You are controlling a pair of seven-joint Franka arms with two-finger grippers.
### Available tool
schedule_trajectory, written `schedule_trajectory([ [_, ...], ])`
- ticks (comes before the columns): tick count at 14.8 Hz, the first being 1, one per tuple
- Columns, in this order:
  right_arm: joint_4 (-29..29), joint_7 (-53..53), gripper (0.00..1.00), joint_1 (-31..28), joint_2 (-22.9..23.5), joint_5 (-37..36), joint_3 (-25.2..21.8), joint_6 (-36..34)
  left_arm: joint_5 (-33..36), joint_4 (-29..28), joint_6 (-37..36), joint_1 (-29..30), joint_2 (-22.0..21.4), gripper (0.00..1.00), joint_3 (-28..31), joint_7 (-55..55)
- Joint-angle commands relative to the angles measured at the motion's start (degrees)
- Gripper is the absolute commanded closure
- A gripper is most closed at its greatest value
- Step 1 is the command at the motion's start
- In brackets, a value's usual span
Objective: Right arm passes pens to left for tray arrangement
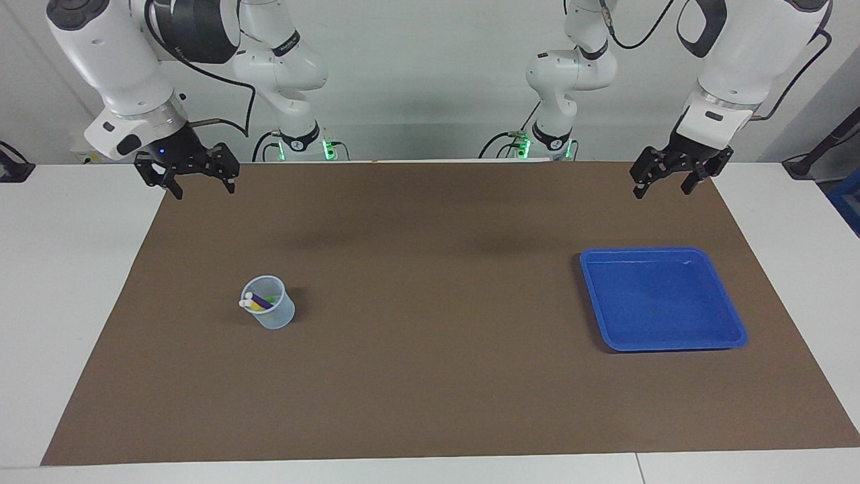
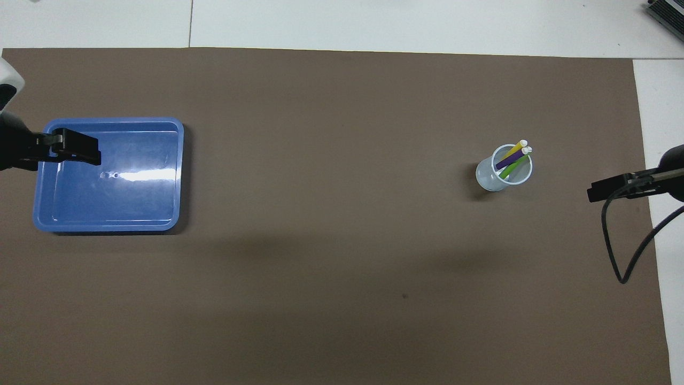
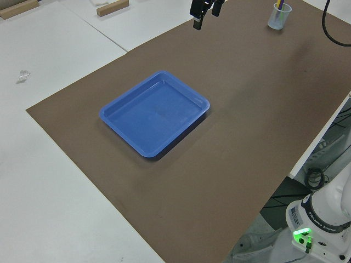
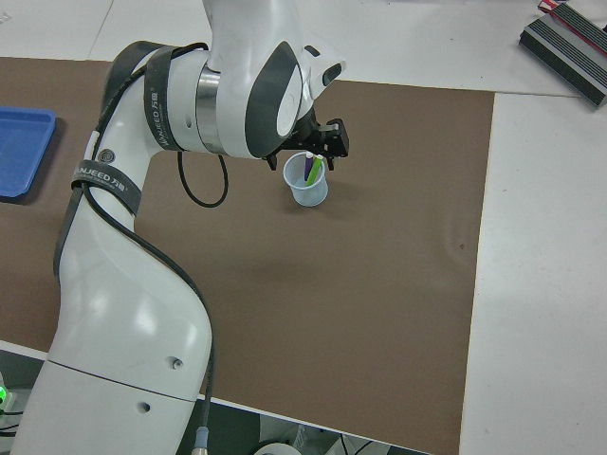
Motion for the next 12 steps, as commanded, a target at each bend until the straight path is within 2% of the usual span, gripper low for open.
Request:
schedule_trajectory([
  [1, -1.2, -0.8, 0.00, -1.5, -1.5, -1.3, 0.4, -0.1, -0.9, -1.6, 1.4, 0.1, -1.0, 0.00, 0.1, 0.4],
  [5, -0.7, -8.6, 0.00, -2.8, -2.0, -0.1, 0.3, 1.0, -0.9, -1.7, 1.3, 0.1, -1.0, 0.00, 0.1, 0.4],
  [12, -4.6, -7.1, 0.00, -1.9, -2.6, -0.6, 0.7, 2.8, -0.9, -3.3, 1.2, -0.2, -1.9, 0.00, 0.1, 0.3],
])
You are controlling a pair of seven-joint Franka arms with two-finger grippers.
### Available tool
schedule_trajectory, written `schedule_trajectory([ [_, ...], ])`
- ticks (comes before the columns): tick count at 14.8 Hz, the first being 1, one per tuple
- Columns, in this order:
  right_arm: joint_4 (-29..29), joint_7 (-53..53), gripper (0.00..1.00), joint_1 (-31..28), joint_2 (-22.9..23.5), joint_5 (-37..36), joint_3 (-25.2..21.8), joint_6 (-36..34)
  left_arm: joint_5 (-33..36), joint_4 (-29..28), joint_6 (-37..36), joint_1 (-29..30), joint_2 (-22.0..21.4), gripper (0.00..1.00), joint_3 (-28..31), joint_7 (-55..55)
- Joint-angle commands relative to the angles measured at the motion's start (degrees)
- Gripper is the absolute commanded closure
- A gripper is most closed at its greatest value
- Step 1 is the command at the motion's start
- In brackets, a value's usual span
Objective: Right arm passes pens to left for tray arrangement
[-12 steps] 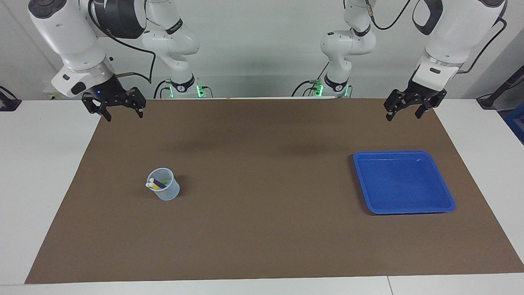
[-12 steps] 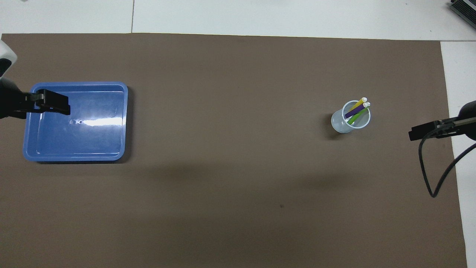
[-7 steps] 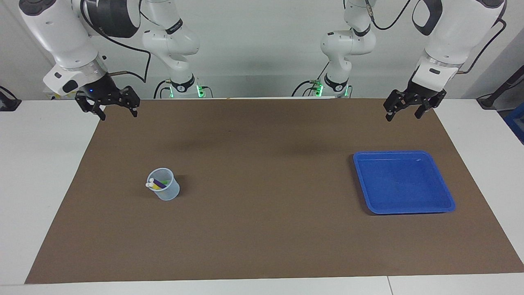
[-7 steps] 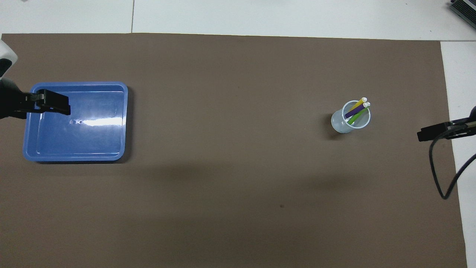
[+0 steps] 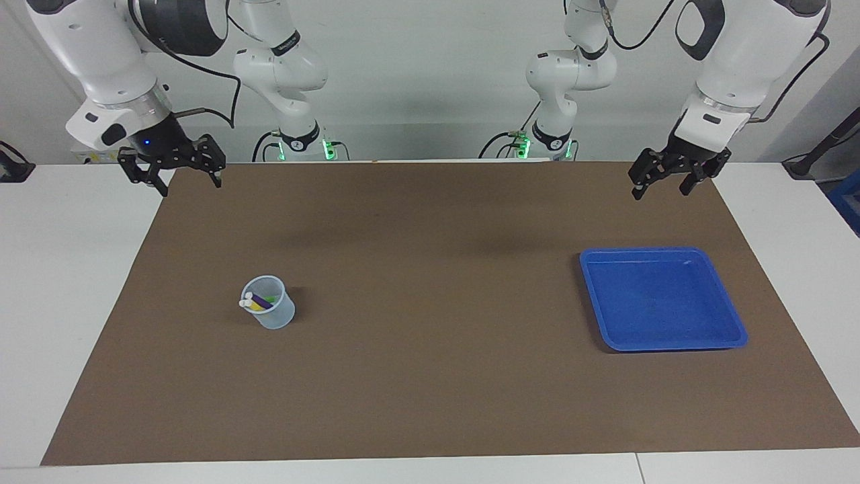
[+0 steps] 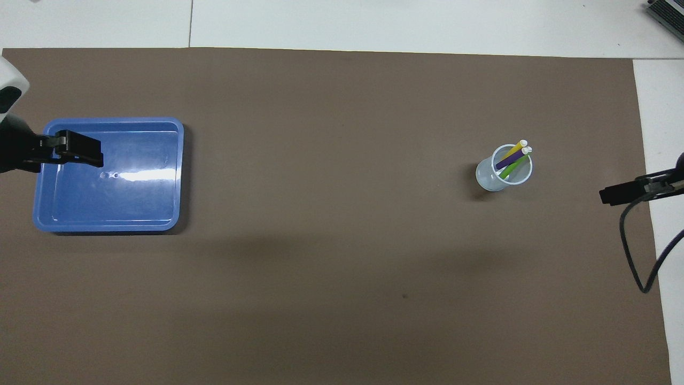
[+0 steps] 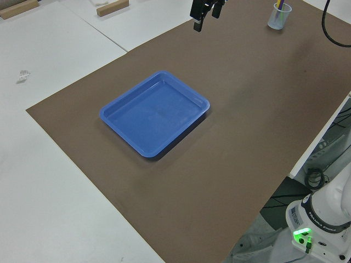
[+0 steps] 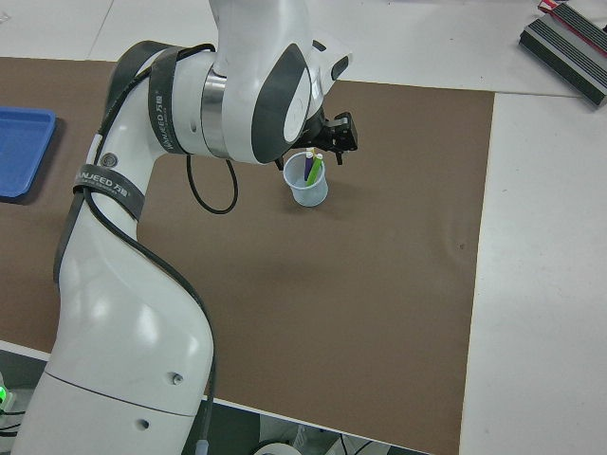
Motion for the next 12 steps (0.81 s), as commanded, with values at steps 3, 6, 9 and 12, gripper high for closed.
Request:
schedule_trajectory([
  [3, -5.5, -0.9, 0.00, -0.6, -2.4, -0.9, 0.0, 1.9, -0.9, -3.9, 1.4, -0.1, -2.6, 0.00, 0.1, 0.9],
  [6, -5.3, -5.1, 0.00, -0.8, -2.5, -1.0, 0.0, 1.4, -2.7, -5.3, 2.9, 0.0, -3.1, 0.00, 0.1, 0.9],
  [9, -5.0, -4.9, 0.00, -1.3, -2.5, -0.6, -0.4, 1.4, -2.9, -6.1, 2.9, -0.2, -3.6, 0.00, 0.1, 1.0],
  [12, -5.1, -3.9, 0.00, -0.7, -2.5, -0.6, -0.2, 2.3, -2.9, -6.7, 2.3, -0.4, -3.9, 0.00, 0.2, 0.7],
])
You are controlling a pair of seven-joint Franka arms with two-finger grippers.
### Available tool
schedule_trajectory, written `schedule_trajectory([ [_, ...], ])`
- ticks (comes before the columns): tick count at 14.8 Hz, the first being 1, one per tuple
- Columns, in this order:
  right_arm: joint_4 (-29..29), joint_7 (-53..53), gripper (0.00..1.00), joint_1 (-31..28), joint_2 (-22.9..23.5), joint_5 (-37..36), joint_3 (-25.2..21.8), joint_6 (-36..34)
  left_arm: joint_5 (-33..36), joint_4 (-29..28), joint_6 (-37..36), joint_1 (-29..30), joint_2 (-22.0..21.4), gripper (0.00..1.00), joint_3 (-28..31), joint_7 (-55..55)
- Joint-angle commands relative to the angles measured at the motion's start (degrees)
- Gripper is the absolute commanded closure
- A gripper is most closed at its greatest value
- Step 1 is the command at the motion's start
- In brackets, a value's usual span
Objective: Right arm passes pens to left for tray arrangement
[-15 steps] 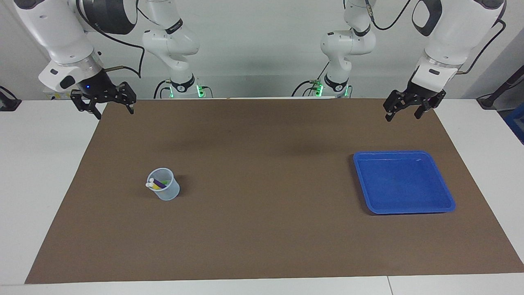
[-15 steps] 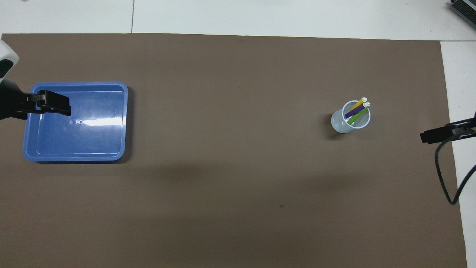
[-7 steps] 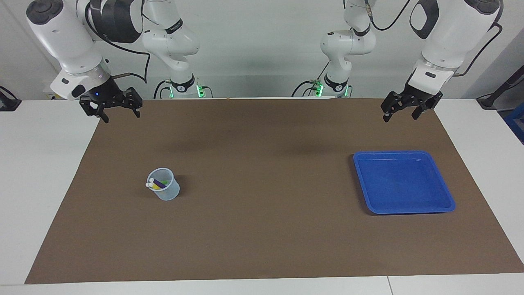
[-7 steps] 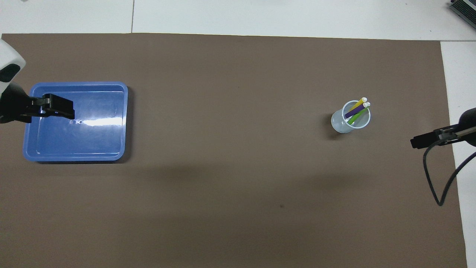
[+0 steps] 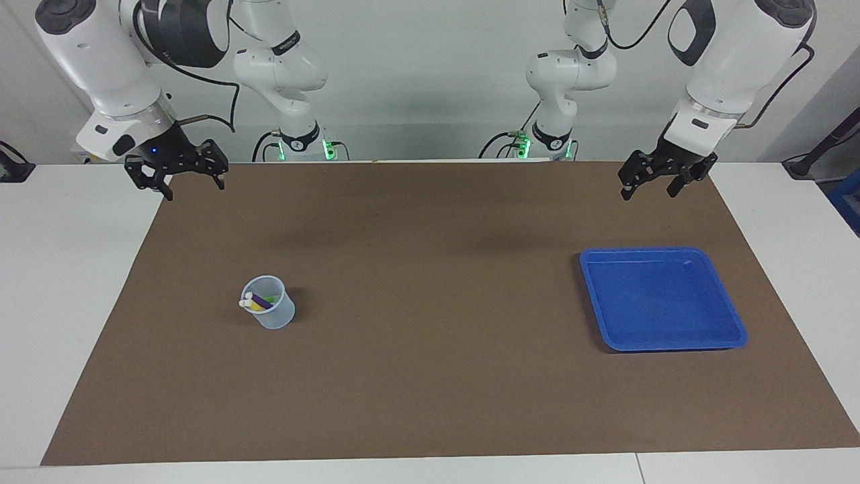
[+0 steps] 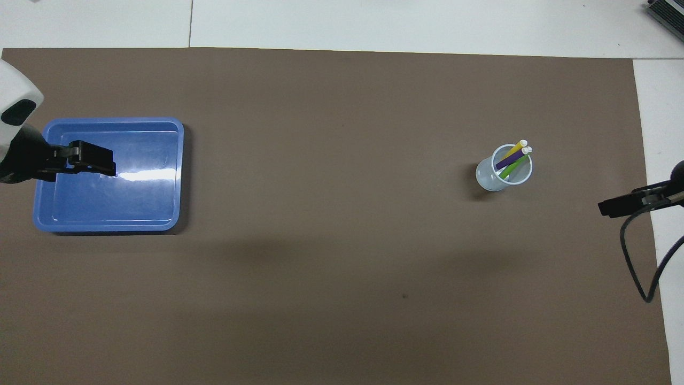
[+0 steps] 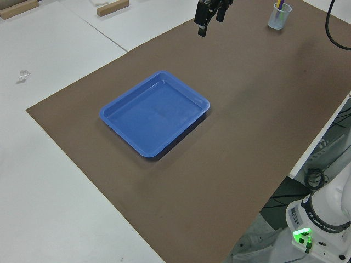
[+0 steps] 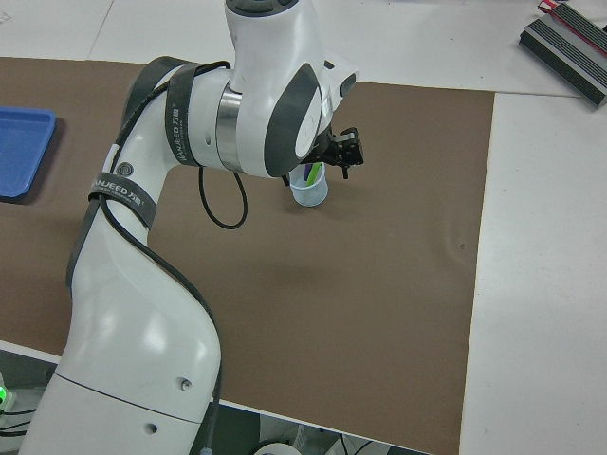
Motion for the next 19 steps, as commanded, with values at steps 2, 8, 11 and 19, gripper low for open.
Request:
schedule_trajectory([
  [2, -1.8, 1.7, 0.00, -0.1, -0.1, -0.5, 0.7, 3.7, -0.8, -2.6, 0.5, -0.4, -2.1, 0.00, 0.4, 0.6],
  [8, 13.0, 5.1, 0.00, 1.7, 17.6, 0.0, 1.2, 4.9, -0.7, -3.3, 0.1, -0.9, -2.5, 0.00, 0.0, 0.4],
  [11, 14.9, 7.7, 0.00, 3.4, 23.1, 0.1, 1.2, 10.3, -0.7, -3.4, 0.0, -0.8, -2.6, 0.00, 0.2, -0.8],
  [19, 14.1, 10.0, 0.11, 6.1, 27.7, 1.2, 1.5, 18.7, -0.7, -5.3, 0.3, -0.3, -3.4, 0.00, -0.1, -6.0],
])
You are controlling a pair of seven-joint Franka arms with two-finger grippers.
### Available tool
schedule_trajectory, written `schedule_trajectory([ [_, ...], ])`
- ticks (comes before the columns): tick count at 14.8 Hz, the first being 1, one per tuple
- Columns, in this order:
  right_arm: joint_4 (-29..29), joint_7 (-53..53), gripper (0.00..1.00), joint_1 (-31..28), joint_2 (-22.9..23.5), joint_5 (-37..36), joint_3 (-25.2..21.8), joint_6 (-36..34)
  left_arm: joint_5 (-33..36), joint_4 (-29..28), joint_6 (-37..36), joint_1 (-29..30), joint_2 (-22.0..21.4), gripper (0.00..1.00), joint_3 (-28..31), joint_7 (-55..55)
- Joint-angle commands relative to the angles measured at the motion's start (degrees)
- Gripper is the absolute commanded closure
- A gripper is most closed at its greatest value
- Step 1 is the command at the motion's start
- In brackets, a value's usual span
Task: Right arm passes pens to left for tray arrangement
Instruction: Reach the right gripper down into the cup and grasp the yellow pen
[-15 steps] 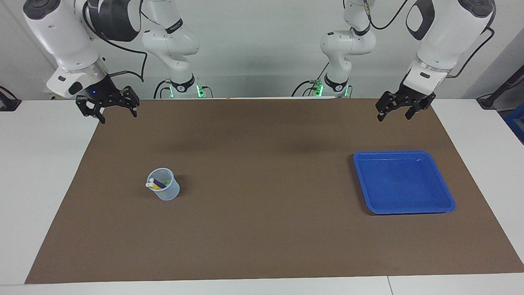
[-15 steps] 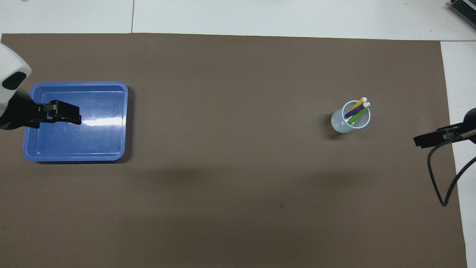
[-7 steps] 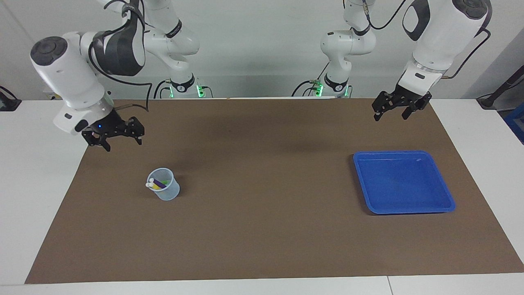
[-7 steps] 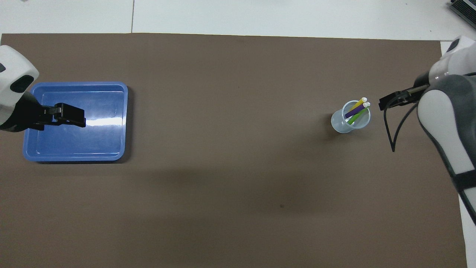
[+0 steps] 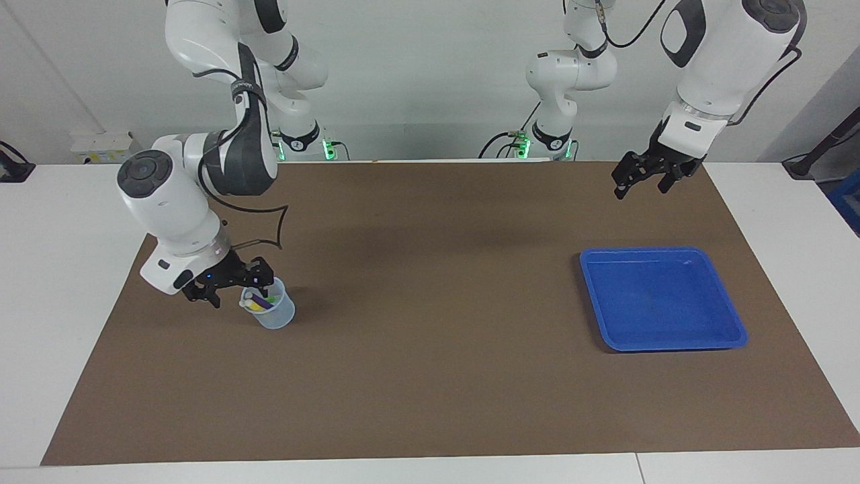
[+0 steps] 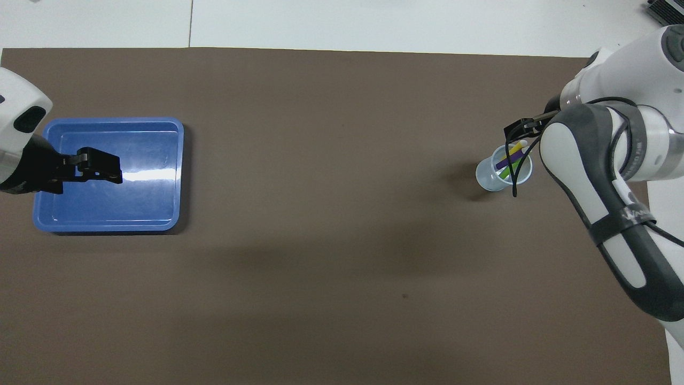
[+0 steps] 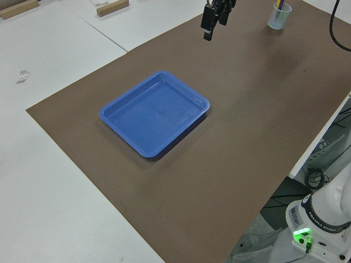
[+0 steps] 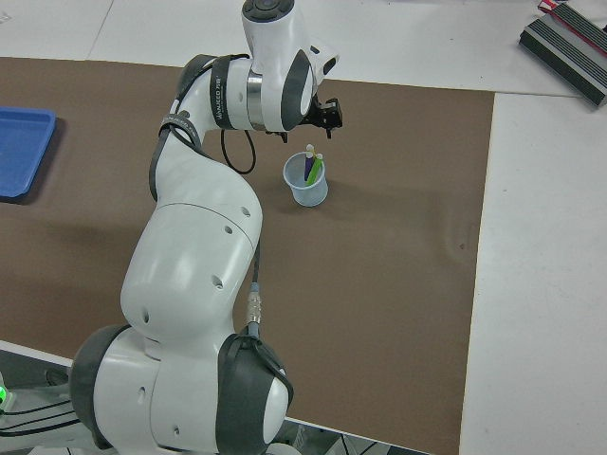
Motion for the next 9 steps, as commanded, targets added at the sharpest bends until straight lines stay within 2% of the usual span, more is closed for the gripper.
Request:
schedule_trajectory([
  [1, 0.1, 0.7, 0.19, -0.2, 0.8, 0.6, 0.4, 0.8, -0.6, -2.7, 0.4, 0.2, -2.0, 0.00, 0.0, -0.7],
  [3, -1.6, 0.7, 0.33, -0.1, 0.8, 0.2, 0.4, 1.2, -0.6, -3.1, 0.8, 0.0, -2.3, 0.00, 0.0, -1.5],
  [9, -3.0, 0.7, 0.50, -0.1, 0.8, -0.2, 0.4, 2.2, -0.6, -4.0, 1.0, -0.2, -2.8, 0.00, 0.0, -2.9],
])
